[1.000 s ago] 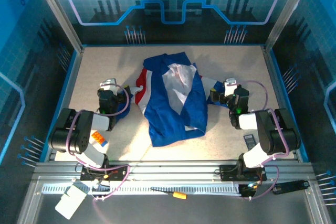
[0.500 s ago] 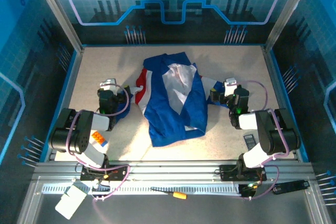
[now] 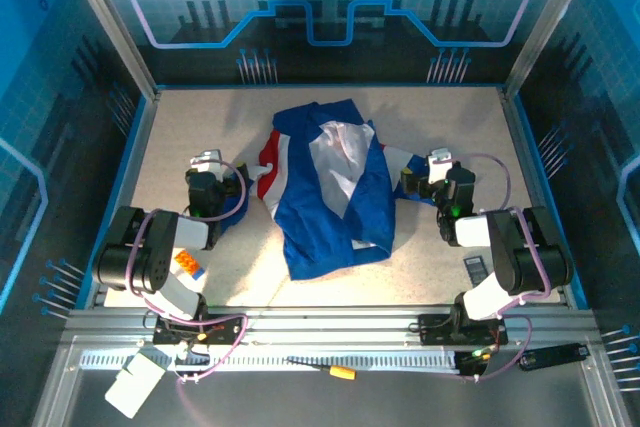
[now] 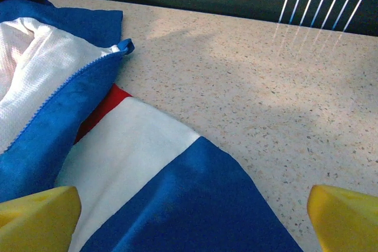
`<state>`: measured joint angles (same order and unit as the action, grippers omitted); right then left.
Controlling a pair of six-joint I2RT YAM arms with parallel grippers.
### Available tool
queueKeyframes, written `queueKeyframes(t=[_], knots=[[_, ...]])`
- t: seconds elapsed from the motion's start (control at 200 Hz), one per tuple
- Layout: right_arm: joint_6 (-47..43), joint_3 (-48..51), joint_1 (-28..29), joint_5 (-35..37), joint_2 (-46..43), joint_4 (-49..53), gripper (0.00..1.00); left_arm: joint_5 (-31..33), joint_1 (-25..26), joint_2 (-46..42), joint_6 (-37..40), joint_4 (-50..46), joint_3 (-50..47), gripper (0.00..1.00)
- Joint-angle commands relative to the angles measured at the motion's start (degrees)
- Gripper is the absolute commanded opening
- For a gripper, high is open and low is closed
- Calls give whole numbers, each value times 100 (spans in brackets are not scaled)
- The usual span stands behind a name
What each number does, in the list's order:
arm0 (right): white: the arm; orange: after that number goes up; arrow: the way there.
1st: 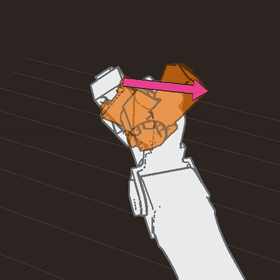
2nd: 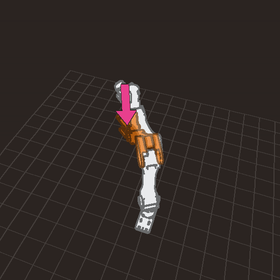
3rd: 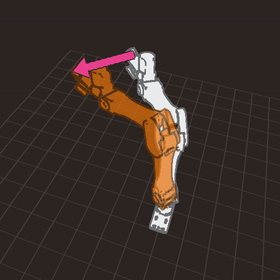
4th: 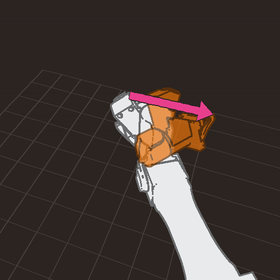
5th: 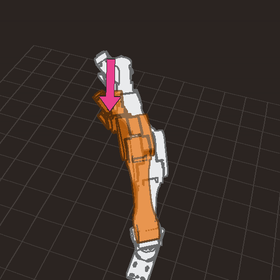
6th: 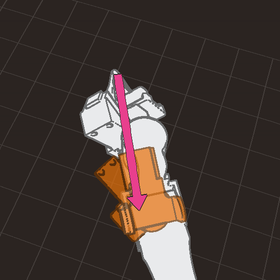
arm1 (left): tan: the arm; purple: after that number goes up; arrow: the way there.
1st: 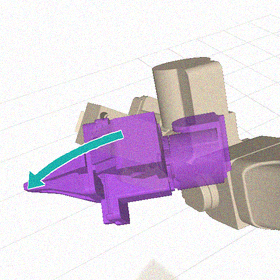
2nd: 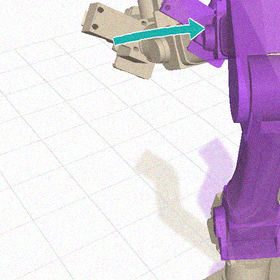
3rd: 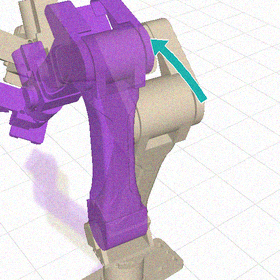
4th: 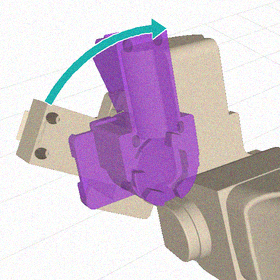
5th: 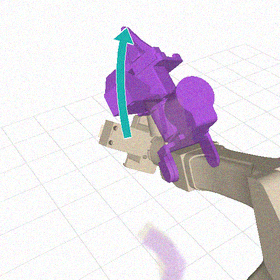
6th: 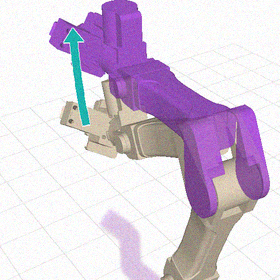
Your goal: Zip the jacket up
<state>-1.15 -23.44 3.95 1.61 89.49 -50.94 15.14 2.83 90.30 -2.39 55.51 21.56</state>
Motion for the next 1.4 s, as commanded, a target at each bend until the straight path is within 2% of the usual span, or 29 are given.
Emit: queueKeyframes(t=[0.0,0.1,0.215,0.335,0.415,0.495,0.585,0.65,0.74,0.84,0.94,1.09,1.19,1.236,1.316,1.396], knots=[[207,45,-122,263,-345,181,100,67,-46,-312,126,25,-165,99],[222,-188,-112,341,-823,1059,100,199,-47,-940,76,-396,-240,99],[814,-907,-59,620,-1313,2951,99,213,-38,-1858,-256,-1916,78,95],[1236,-1555,44,127,-1581,4466,91,-209,21,-2534,-737,-3320,558,87],[1461,-1840,265,46,-1654,5138,87,-457,314,-2731,-1105,-4578,1101,82],[1631,-2083,617,-6,-1611,5748,84,-510,974,-2722,-1369,-5645,1576,80],[1824,-2239,1071,-81,-1432,6306,80,-324,2012,-2521,-1733,-6439,1961,80],[2099,-2223,1318,-437,-1242,6425,74,-24,2812,-2266,-2105,-6734,2141,80],[2583,-1930,1413,-1263,-977,6076,61,371,3838,-1681,-2651,-6925,2384,71],[2976,-1642,1495,-1515,-675,5768,45,670,4704,-754,-3041,-7408,3001,61],[2987,-1648,1691,-1407,-436,5872,41,831,5189,115,-3357,-8071,3732,56],[2945,-1764,1904,-1336,-117,6056,43,776,5505,1010,-3572,-8416,4299,69],[2946,-1772,1922,-1237,65,6151,43,678,5541,1427,-3657,-8346,4421,69],[2960,-1756,1926,-1177,102,6176,43,657,5544,1513,-3642,-8325,4471,64],[2939,-1770,1935,-1057,97,6299,42,693,5544,1333,-3546,-8349,4496,40],[2861,-1795,1929,-935,23,6414,42,822,5535,712,-3448,-8078,4202,17]])
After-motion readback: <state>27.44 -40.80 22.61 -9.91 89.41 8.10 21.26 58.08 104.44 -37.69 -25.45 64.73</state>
